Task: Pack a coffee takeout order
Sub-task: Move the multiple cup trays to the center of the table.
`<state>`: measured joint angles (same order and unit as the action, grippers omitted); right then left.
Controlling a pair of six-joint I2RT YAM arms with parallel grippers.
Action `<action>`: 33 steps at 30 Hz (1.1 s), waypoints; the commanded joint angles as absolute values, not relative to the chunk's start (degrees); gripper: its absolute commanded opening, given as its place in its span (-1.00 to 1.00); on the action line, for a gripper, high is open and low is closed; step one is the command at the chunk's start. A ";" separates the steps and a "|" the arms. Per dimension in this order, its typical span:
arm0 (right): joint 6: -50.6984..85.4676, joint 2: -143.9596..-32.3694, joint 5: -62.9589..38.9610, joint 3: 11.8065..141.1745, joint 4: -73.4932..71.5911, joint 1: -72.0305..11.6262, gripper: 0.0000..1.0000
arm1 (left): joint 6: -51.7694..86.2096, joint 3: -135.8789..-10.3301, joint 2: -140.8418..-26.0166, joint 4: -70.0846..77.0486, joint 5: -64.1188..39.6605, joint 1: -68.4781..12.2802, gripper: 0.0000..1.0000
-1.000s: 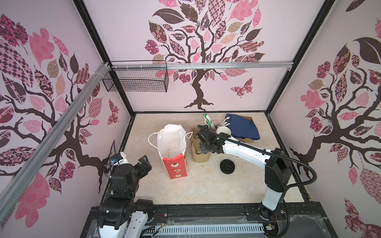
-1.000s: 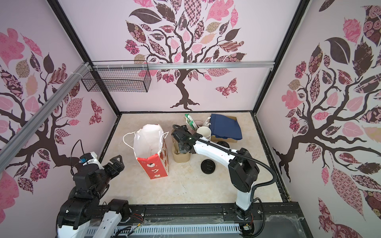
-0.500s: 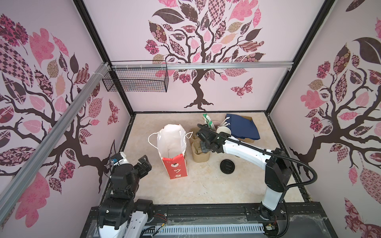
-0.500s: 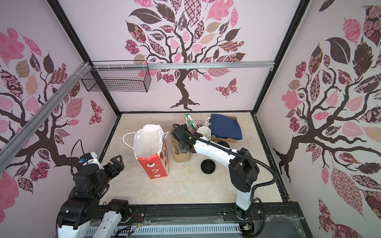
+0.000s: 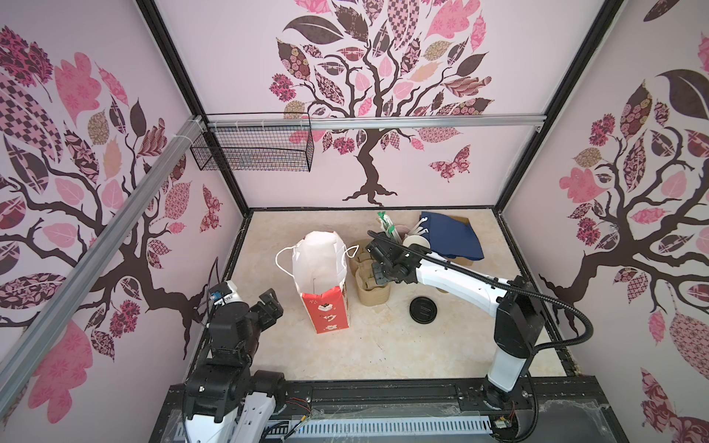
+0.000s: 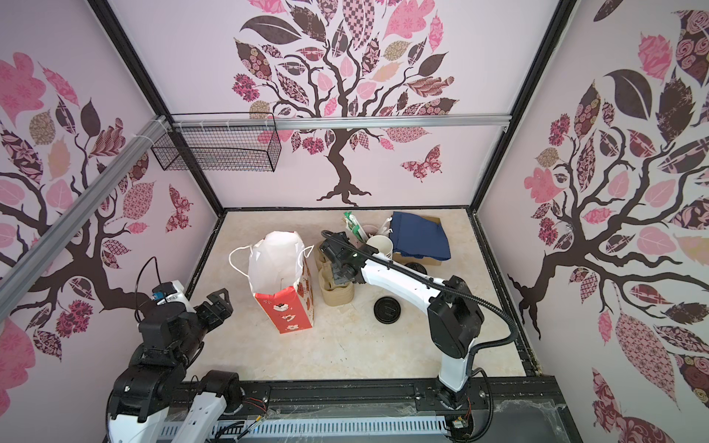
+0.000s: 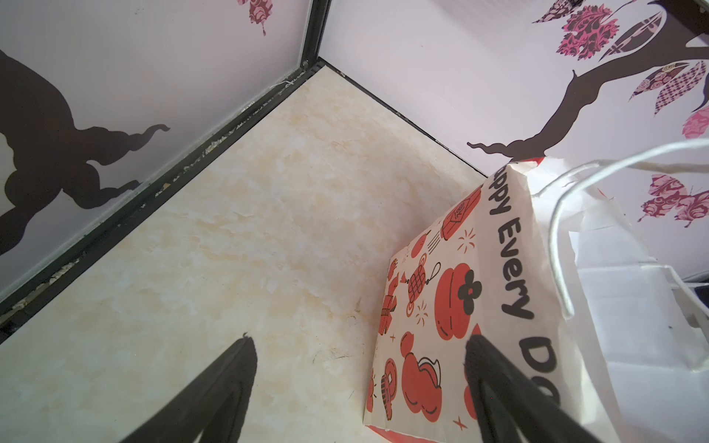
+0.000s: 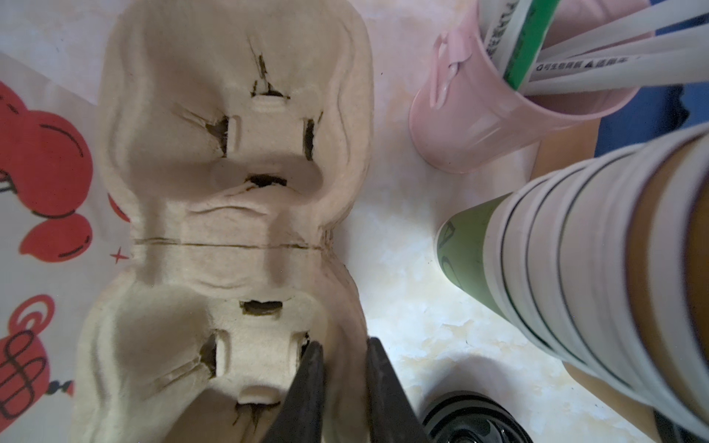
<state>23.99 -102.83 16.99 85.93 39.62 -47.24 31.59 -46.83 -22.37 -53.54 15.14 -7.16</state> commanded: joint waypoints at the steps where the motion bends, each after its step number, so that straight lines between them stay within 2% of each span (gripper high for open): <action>1: 22.24 -98.15 14.45 84.42 44.12 -47.46 -0.58 | 29.33 -49.55 -22.87 -52.44 15.40 -7.32 0.78; 12: 21.80 -94.13 11.98 78.74 47.10 -47.46 -0.59 | 18.39 -54.92 -26.73 -48.92 14.97 -7.38 0.74; 18: 21.80 -95.30 10.46 80.63 47.63 -47.46 -0.40 | 9.49 -58.21 -30.88 -43.86 5.84 -9.17 0.73; 20: 22.04 -95.64 10.78 82.96 48.85 -47.46 -0.14 | 6.75 -60.48 -32.92 -43.34 3.10 -10.60 0.71; 22: 22.06 -94.81 11.28 84.76 49.30 -47.46 -0.05 | 4.43 -62.95 -34.79 -43.07 1.92 -12.83 0.69; 28: 23.72 -84.90 15.41 83.20 46.85 -47.33 0.17 | -4.03 -68.04 -38.98 -38.72 -3.82 -18.97 0.61; 31: 25.67 -76.89 18.39 76.12 43.87 -45.87 0.20 | -8.52 -71.81 -42.84 -39.59 -6.14 -22.96 0.58; 33: 27.71 -71.17 17.27 70.54 42.31 -43.10 0.20 | -11.35 -73.73 -45.53 -40.22 -5.18 -28.62 0.56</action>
<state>24.47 -78.19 15.00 75.22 43.24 -45.84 -4.71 -70.52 -42.85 -41.34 -2.76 -24.43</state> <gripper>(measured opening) 0.598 0.784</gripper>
